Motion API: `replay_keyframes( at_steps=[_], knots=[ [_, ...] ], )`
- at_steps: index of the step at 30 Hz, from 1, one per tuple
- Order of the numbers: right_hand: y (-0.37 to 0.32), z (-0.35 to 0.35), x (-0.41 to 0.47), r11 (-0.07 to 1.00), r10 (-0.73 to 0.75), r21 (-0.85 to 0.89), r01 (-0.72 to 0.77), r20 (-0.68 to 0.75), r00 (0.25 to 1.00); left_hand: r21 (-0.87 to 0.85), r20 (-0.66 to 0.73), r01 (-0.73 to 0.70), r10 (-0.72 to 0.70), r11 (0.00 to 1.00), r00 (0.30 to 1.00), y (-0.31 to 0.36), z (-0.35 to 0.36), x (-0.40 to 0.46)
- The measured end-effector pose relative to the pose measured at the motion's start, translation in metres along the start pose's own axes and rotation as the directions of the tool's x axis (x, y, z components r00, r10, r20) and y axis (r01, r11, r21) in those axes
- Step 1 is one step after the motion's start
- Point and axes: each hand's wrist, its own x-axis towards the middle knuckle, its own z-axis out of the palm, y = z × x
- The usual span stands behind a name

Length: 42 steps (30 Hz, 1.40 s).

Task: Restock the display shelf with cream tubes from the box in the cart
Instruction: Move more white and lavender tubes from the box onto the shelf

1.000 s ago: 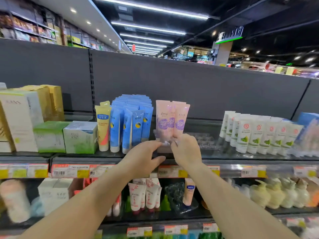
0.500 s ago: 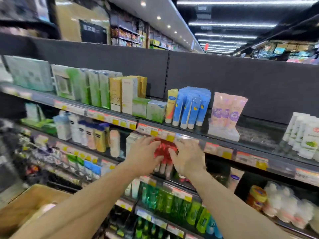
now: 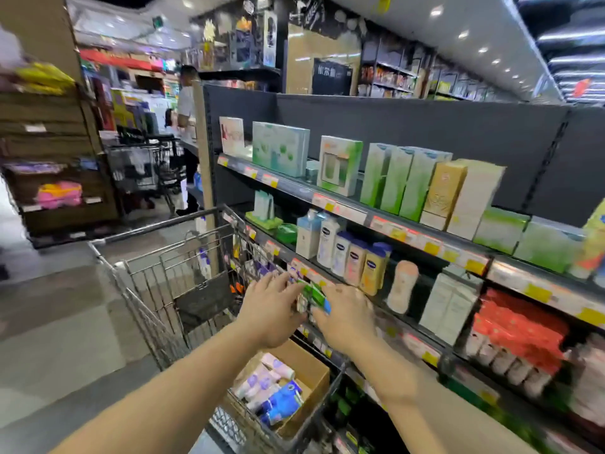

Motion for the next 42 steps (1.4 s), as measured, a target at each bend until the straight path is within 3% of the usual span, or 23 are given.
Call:
replay_keyframes(
  at_steps=[6,14,18,31,42],
  knots=[
    [-0.088,0.048,0.037,1.0,0.003,0.014,-0.004,0.063,0.998,0.015,0.051,0.065,-0.066,0.998,0.997,-0.109,0.011,0.006],
    [-0.102,0.088,0.073,0.997,0.082,0.001,-0.083,0.127,0.988,-0.001,0.135,0.04,-0.039,0.999,0.99,-0.149,0.037,0.032],
    [-0.095,0.113,0.092,0.992,0.118,0.014,-0.123,0.189,0.975,-0.007,0.216,0.046,-0.044,0.999,0.975,-0.156,0.061,0.05],
    [-0.039,0.147,0.172,0.988,0.138,0.04,-0.151,0.237,0.962,-0.006,0.261,0.047,-0.044,0.999,0.964,-0.163,0.104,0.155],
    [0.028,0.207,0.185,0.907,0.395,0.007,-0.422,0.341,0.853,-0.081,0.434,-0.086,0.113,0.993,0.894,-0.163,0.22,0.218]
  ],
)
